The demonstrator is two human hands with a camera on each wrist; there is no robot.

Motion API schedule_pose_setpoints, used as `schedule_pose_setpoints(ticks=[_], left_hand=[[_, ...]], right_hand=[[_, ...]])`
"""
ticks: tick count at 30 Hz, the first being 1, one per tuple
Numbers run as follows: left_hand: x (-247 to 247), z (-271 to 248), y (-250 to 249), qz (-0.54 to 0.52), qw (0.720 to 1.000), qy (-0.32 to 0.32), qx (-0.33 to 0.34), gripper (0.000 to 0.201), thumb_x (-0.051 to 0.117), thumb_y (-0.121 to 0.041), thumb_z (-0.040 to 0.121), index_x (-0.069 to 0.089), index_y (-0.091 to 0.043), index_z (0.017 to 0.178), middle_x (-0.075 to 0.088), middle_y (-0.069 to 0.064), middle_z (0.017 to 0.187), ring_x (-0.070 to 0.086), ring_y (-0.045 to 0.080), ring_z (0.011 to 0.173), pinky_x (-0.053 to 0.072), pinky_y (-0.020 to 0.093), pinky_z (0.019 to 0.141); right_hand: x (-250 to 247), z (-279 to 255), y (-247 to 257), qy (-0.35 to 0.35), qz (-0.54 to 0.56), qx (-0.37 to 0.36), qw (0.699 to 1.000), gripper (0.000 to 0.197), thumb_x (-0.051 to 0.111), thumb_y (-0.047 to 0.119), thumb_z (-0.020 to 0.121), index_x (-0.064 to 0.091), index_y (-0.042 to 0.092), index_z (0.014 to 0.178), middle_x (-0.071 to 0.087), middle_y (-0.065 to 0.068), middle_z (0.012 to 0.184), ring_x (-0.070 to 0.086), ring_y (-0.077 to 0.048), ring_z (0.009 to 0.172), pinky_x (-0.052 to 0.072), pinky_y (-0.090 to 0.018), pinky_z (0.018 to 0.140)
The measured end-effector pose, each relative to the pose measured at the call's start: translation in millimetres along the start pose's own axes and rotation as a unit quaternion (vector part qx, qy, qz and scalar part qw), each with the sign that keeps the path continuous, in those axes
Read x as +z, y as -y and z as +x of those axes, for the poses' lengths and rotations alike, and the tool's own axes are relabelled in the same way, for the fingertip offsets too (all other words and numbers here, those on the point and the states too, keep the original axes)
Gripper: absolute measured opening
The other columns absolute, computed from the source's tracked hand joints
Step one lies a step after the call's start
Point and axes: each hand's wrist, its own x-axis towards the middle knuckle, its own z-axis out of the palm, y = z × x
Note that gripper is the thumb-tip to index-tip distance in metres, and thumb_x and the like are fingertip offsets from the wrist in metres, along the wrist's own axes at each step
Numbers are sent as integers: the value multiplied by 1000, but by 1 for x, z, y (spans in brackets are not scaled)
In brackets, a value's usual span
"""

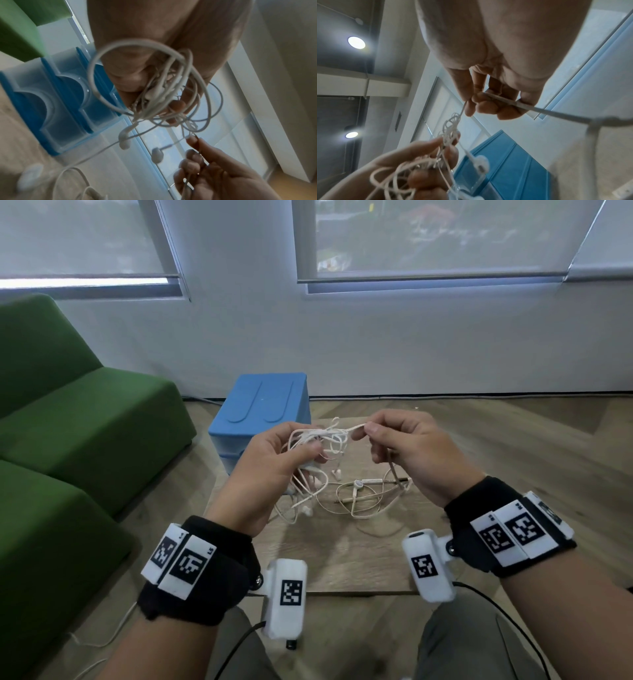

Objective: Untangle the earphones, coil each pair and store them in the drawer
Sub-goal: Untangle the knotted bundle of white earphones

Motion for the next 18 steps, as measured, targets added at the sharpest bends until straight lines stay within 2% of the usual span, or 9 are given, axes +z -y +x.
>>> schedule_pose_setpoints(ticks=[1, 2, 5, 7, 9, 11, 13, 15, 18], left_hand=[[-1, 0, 2, 11, 1000, 0, 1, 16, 68, -5, 96, 72, -6, 112, 72, 14, 90, 64, 10, 61, 54, 24, 55], [-1, 0, 4, 22, 1000, 0, 3, 17, 69, -3, 95, 72, -7, 111, 71, 14, 90, 63, 11, 60, 54, 24, 56], [-2, -1, 10, 55, 998, -1, 14, 20, 73, -1, 93, 74, -10, 111, 69, 9, 89, 60, 18, 65, 56, 35, 68], [-2, -1, 12, 57, 998, -7, 22, 21, 73, 1, 92, 74, -11, 110, 69, 5, 86, 60, 21, 69, 56, 37, 71], [-2, -1, 13, 56, 998, -12, 38, 22, 73, 2, 92, 73, -10, 109, 70, 0, 83, 63, 16, 68, 56, 28, 68], [-3, -2, 13, 60, 996, -11, 59, 24, 76, 2, 89, 73, -11, 109, 73, -2, 86, 66, 10, 74, 55, 22, 69], [-4, -3, 12, 56, 996, -3, 73, 30, 80, 2, 85, 73, -13, 111, 76, 2, 95, 70, 12, 85, 58, 25, 77], [-5, -4, 11, 43, 996, 13, 77, 38, 82, 3, 83, 71, -11, 116, 78, 7, 103, 72, 16, 93, 60, 28, 83], [-4, -4, 10, 42, 995, 32, 83, 41, 81, 4, 83, 70, -8, 120, 77, 4, 99, 73, 15, 94, 59, 24, 81]], right_hand=[[-1, 1, 0, -10, 17, 9, 1000, 23, 58, 8, 99, 75, 8, 84, 53, -30, 71, 47, -15, 59, 40, -25, 59], [-3, 2, 1, -21, 40, 21, 999, 24, 57, 4, 97, 73, 5, 80, 51, -27, 64, 43, -15, 54, 35, -27, 56], [-6, 3, 3, -47, 89, 44, 994, 19, 56, 2, 89, 64, -2, 71, 35, 4, 46, 24, -11, 46, 12, -35, 56], [-7, 3, 3, -43, 71, 39, 996, 16, 62, 10, 83, 66, 0, 70, 32, 3, 47, 22, -13, 47, 13, -32, 53], [-8, 1, 3, -26, 27, 35, 999, 14, 69, 11, 86, 72, 1, 76, 36, 0, 49, 22, -16, 49, 17, -26, 48], [-9, 0, 3, -10, -17, 51, 998, 14, 66, 3, 91, 72, 1, 78, 56, -1, 54, 25, -16, 51, 20, -26, 48], [-9, -2, 2, -6, -35, 77, 996, 22, 60, -6, 90, 70, 4, 73, 70, -10, 73, 32, -16, 52, 24, -29, 50], [-10, -4, -1, -1, -24, 103, 994, 21, 53, -8, 88, 66, 0, 73, 66, -13, 73, 36, -19, 54, 26, -29, 51], [-9, -5, 0, 40, 7, 128, 991, 18, 60, 6, 87, 67, -10, 92, 50, 0, 61, 32, -15, 55, 21, -31, 53]])
